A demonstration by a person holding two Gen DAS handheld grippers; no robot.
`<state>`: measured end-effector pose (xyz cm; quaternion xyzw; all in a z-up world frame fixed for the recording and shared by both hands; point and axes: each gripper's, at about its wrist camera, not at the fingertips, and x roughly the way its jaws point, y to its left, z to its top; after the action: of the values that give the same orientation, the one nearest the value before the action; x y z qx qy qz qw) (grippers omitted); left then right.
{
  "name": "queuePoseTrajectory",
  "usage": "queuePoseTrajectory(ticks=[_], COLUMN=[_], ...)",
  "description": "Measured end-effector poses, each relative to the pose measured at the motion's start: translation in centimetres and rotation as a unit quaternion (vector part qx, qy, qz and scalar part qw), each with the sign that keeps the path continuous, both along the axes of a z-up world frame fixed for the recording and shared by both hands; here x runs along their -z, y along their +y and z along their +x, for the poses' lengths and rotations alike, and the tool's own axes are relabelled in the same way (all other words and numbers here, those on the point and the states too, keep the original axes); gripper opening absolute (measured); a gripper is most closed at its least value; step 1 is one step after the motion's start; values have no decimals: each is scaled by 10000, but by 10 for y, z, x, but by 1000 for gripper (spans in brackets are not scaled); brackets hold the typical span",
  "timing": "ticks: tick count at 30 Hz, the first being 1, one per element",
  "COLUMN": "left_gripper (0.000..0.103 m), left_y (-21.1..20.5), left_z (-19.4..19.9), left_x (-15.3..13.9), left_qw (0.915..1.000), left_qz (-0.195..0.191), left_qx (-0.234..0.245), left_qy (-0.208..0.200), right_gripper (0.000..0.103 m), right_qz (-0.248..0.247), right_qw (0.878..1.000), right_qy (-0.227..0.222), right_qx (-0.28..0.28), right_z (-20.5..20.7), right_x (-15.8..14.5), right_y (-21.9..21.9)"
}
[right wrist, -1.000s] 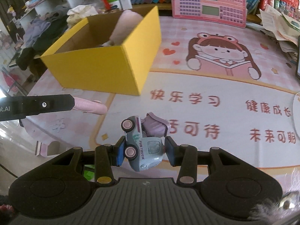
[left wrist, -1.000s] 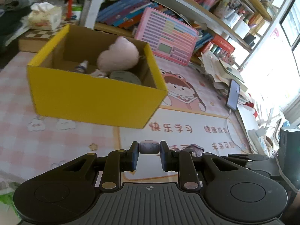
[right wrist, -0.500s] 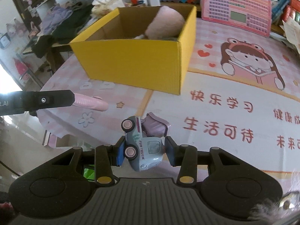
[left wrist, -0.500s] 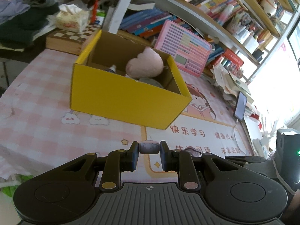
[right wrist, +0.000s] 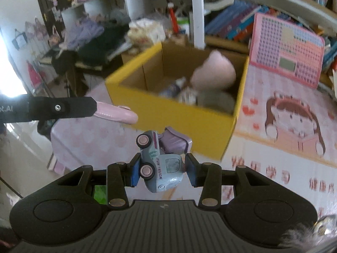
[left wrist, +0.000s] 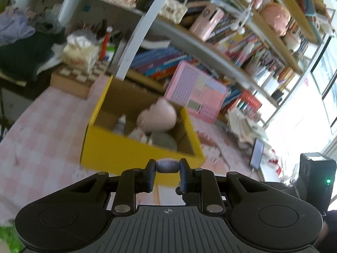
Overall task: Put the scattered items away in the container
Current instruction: 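Lift the toy car and pink tube and carry them toward the yellow box, then lower both tools into the box and open them, releasing car and tube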
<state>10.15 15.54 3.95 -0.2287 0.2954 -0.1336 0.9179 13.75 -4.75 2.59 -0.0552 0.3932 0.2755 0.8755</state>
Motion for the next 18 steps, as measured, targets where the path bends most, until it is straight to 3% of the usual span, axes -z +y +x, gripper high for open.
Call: queuePoseTrajectory(ticks=[5,10,18], left_gripper=[22,22,22], left_y=[9,7,-1], left_z=[26,61,140], left_x=[-13,-17,7], left_qw=[9995,9995,9996], left_qz=[-262,-93,93], left_qx=[-5,-75,-64], left_qy=[-171,-297,251], right_gripper=[41,41,41], right_qz=[-6,-119,-1269], right_qw=[9993,9983,9890], right_qy=[-378,-567,-725], right_qx=[-20,8,-216], right_z=[24,56,120], right_x=[-26,-34,0], right_y=[7,14,45])
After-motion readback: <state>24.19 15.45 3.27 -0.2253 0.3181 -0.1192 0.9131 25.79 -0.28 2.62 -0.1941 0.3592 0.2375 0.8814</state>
